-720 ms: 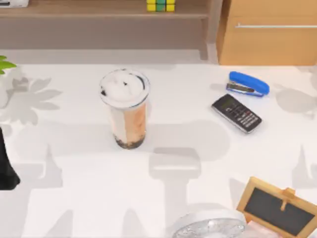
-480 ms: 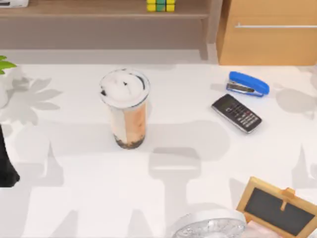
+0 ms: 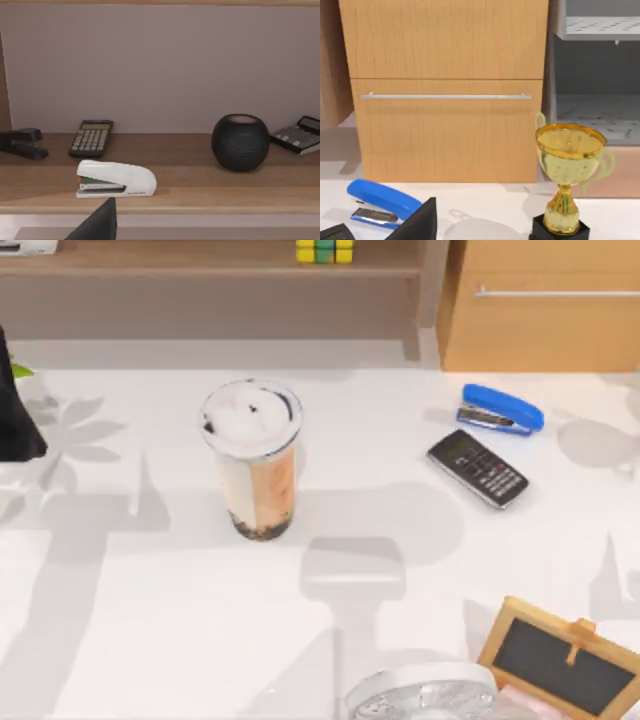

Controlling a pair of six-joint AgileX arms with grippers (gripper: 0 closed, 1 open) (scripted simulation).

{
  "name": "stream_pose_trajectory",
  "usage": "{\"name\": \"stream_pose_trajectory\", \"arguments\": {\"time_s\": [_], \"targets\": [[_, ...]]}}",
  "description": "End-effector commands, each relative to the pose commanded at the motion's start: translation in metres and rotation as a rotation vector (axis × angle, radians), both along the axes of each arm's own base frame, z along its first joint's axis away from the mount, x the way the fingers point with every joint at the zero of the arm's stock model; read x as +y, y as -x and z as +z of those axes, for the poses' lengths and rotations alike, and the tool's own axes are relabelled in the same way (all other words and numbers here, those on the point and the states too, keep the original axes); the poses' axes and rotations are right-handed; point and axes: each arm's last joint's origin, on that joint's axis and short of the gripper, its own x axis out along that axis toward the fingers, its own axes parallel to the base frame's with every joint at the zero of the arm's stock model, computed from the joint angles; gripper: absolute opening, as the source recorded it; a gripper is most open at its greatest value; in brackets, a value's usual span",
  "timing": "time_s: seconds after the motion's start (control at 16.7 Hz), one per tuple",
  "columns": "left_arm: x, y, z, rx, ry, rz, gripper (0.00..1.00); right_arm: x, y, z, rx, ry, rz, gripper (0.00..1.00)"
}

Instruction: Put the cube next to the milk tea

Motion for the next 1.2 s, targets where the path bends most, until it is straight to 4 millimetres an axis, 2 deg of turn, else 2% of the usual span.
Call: {"name": "stream_pose_trajectory", "arguments": {"time_s": [0.12, 0.24, 0.42, 0.6, 0.78, 0.96, 1.08, 1.2], "targets": [[-0.017, -0.034, 0.018, 0.02, 0.0, -0.001, 1.0, 0.0, 0.0, 0.0, 0.0, 0.0, 0.0, 1.0], [-0.043, -0.079, 0.021, 0.068, -0.011, 0.002, 1.0, 0.0, 0.0, 0.0, 0.0, 0.0, 0.0, 1.0], [-0.093, -0.144, -0.004, 0.145, -0.043, 0.014, 1.0, 0.0, 0.0, 0.0, 0.0, 0.0, 0.0, 1.0], [-0.144, -0.19, -0.04, 0.174, -0.065, 0.027, 1.0, 0.0, 0.0, 0.0, 0.0, 0.0, 0.0, 1.0], [-0.192, -0.217, -0.075, 0.161, -0.063, 0.032, 1.0, 0.0, 0.0, 0.0, 0.0, 0.0, 0.0, 1.0], [-0.229, -0.229, -0.102, 0.128, -0.042, 0.026, 1.0, 0.0, 0.0, 0.0, 0.0, 0.0, 0.0, 1.0], [-0.245, -0.233, -0.112, 0.107, -0.025, 0.022, 1.0, 0.0, 0.0, 0.0, 0.0, 0.0, 0.0, 1.0], [-0.251, -0.234, -0.117, 0.097, -0.017, 0.022, 1.0, 0.0, 0.0, 0.0, 0.0, 0.0, 0.0, 1.0]]}}
